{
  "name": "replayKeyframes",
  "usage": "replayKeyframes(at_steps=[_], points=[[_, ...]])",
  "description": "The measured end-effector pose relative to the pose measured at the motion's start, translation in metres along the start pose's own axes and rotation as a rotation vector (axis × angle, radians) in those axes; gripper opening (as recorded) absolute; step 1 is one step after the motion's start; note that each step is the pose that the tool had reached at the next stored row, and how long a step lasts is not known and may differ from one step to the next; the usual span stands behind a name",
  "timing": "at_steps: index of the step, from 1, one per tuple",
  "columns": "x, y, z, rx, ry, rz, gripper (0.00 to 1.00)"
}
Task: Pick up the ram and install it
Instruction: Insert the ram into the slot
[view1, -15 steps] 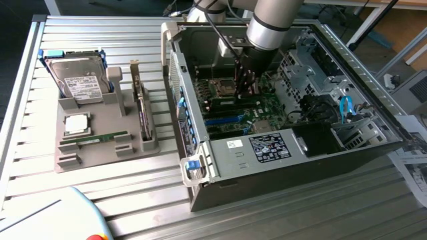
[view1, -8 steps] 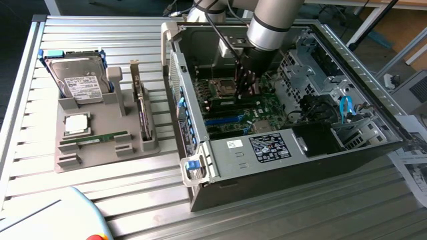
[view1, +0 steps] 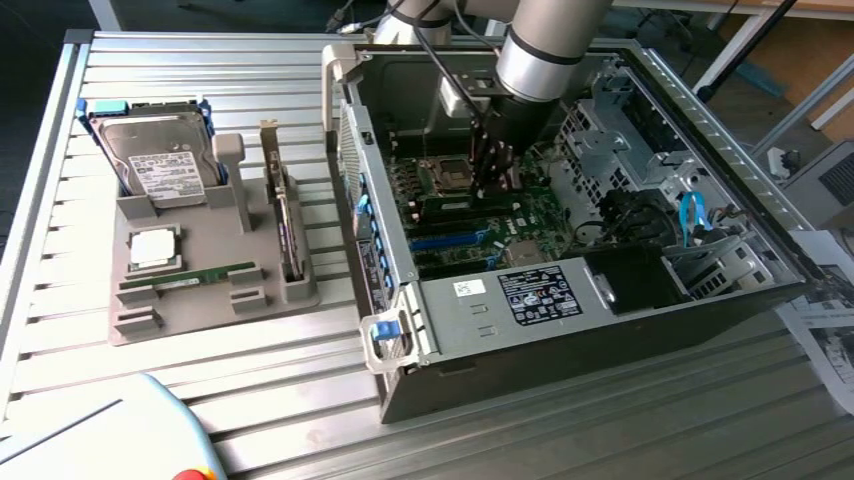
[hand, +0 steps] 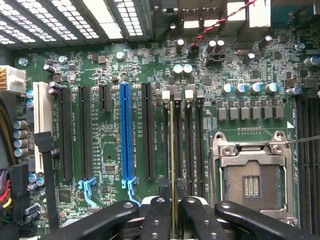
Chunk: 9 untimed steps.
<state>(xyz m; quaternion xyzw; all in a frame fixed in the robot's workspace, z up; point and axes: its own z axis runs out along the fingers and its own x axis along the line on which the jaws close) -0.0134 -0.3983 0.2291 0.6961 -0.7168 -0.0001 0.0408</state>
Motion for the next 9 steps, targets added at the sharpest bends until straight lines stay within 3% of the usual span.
replayKeyframes(at_steps=[9], points=[[0.0003,0.0,0.0006,0.0004,0.0016,-0.006,0.15]])
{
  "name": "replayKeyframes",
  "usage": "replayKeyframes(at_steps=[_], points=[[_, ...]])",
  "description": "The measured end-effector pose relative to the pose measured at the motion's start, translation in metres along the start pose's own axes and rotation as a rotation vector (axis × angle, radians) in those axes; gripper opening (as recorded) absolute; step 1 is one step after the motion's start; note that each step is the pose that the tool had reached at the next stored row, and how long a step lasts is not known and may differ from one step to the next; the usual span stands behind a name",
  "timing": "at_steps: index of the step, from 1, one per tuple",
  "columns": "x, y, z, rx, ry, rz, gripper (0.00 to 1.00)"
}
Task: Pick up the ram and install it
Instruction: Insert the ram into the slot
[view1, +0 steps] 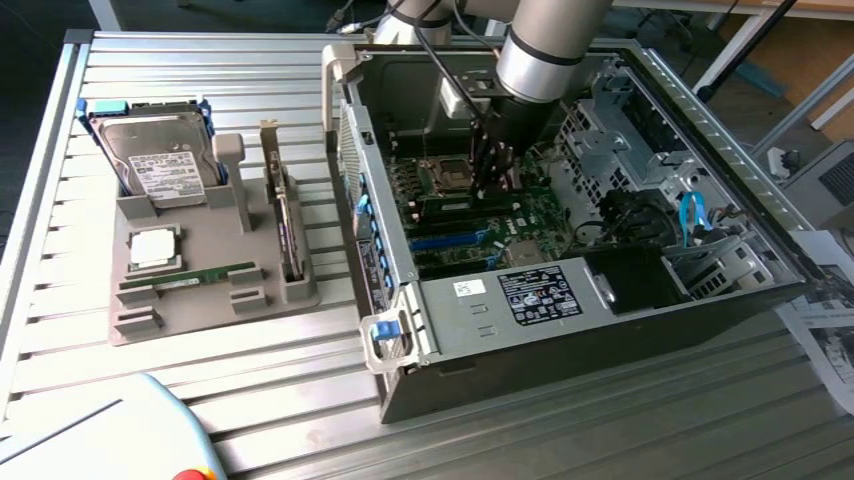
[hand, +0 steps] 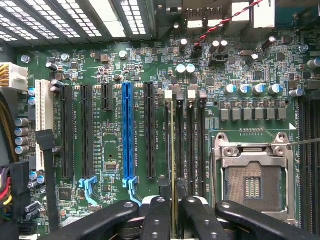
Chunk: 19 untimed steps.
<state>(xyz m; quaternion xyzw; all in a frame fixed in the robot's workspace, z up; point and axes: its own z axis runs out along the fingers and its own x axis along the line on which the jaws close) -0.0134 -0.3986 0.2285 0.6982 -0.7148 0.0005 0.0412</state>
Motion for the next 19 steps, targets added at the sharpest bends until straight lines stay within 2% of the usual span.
replayKeyframes(at_steps=[7,19], points=[[0.0,-0.0001,0.0008,0.0007,0.0043,-0.011,0.15],[-0.0001,-0.0001,0.002,0.0005,0.0048,-0.007,0.15]])
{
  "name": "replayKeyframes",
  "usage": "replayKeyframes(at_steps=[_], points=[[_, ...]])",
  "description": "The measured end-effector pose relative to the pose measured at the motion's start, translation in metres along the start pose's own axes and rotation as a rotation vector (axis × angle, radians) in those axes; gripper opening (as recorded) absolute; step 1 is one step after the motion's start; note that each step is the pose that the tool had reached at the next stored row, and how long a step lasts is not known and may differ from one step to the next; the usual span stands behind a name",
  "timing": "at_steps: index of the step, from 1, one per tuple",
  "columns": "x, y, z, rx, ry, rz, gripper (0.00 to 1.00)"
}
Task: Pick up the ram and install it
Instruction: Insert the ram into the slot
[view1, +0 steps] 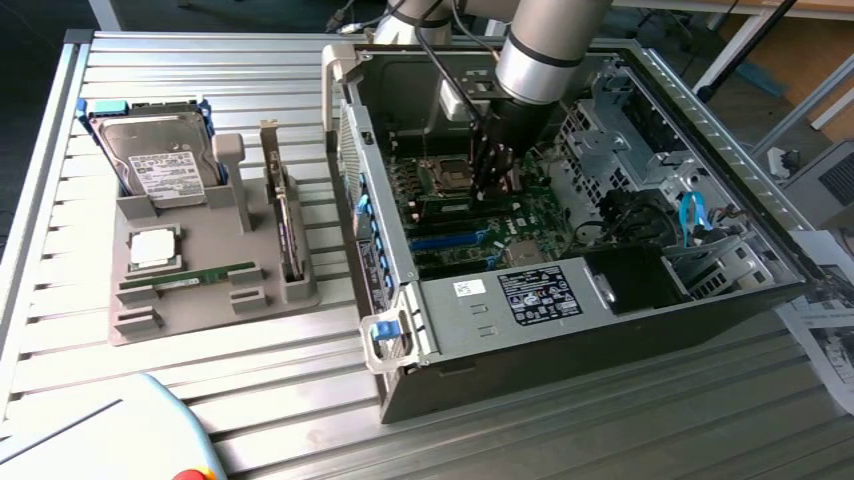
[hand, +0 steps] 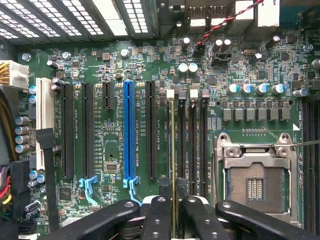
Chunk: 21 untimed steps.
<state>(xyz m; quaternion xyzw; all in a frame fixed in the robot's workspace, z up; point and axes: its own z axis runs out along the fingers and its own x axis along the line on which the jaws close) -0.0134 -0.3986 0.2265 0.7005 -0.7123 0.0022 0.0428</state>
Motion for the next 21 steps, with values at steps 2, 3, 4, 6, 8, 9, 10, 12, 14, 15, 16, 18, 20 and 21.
replayKeyframes(at_steps=[2,3,4,6,8,9,10,12,14,15,16,18,20,21], points=[[0.0,0.0,0.0,0.0,0.0,0.0,0.15],[0.0,0.0,0.0,-0.0002,0.0002,0.002,0.15],[0.0,-0.0001,0.0003,-0.0002,0.0,0.003,0.15],[-0.0001,-0.0001,0.0014,-0.0003,-0.0003,0.005,0.15],[-0.0001,-0.0002,0.0023,-0.0007,-0.0003,0.01,0.15],[-0.0001,-0.0002,0.0023,-0.0008,-0.0003,0.01,0.15],[-0.0001,-0.0002,0.0024,-0.0007,-0.0004,0.01,0.15],[-0.0002,-0.0002,0.0024,-0.0006,-0.0006,0.01,0.16],[-0.0002,-0.0002,0.0024,-0.0007,-0.0005,0.011,0.25],[-0.0002,-0.0002,0.0024,-0.001,0.0003,0.015,0.32],[-0.0001,-0.0002,0.0021,-0.0012,0.0016,0.019,0.32],[0.0,-0.0001,0.0003,-0.0014,0.0027,0.023,0.32],[0.0001,0.0,-0.0026,-0.0012,0.0091,0.025,0.32],[0.0003,0.0001,-0.004,-0.0012,0.0149,0.026,0.32]])
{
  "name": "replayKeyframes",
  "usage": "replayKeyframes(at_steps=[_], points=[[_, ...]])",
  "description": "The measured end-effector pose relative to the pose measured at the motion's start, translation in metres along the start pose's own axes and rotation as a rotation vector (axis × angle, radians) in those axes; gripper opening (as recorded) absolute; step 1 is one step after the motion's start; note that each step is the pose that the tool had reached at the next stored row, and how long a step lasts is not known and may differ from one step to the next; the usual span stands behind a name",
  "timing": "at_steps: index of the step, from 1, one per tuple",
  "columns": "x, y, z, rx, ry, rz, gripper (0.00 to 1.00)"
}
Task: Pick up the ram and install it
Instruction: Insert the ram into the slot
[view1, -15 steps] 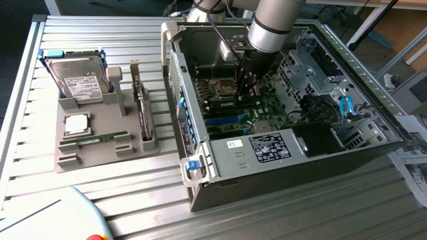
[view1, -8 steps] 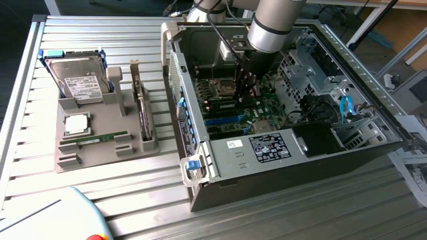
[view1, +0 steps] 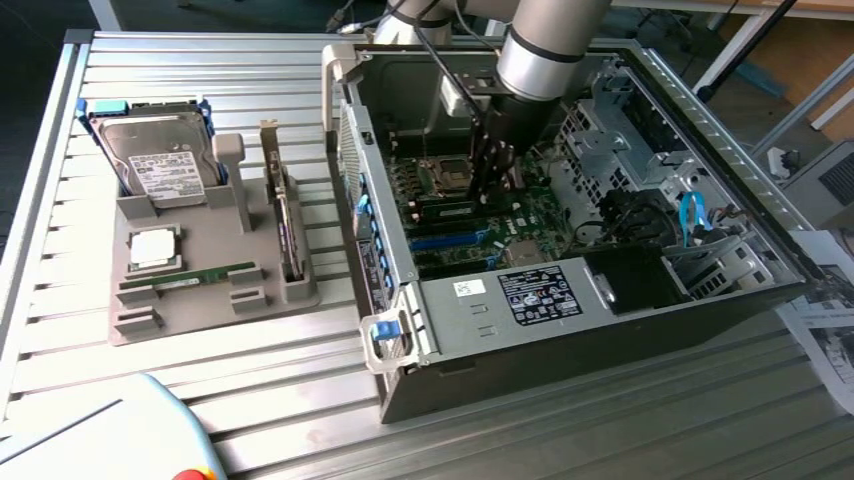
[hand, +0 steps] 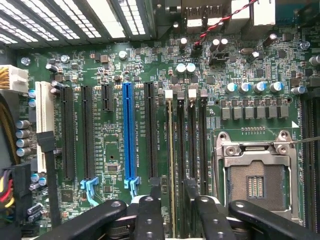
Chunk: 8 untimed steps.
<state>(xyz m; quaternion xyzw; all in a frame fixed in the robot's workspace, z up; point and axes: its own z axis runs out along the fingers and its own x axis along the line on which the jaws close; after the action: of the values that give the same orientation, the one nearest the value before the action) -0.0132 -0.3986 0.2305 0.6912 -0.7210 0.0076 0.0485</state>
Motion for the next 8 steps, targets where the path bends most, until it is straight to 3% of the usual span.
replayKeyframes(at_steps=[2,3,5,8], points=[[-0.0007,0.0004,-0.0059,0.0006,0.0152,0.001,0.32],[-0.0015,0.0005,-0.0067,0.0007,0.0192,0.002,0.32],[-0.0029,0.0006,-0.0078,0.0009,0.025,0.002,0.3],[-0.0037,0.0006,-0.0084,0.0011,0.0308,0.003,0.11]])
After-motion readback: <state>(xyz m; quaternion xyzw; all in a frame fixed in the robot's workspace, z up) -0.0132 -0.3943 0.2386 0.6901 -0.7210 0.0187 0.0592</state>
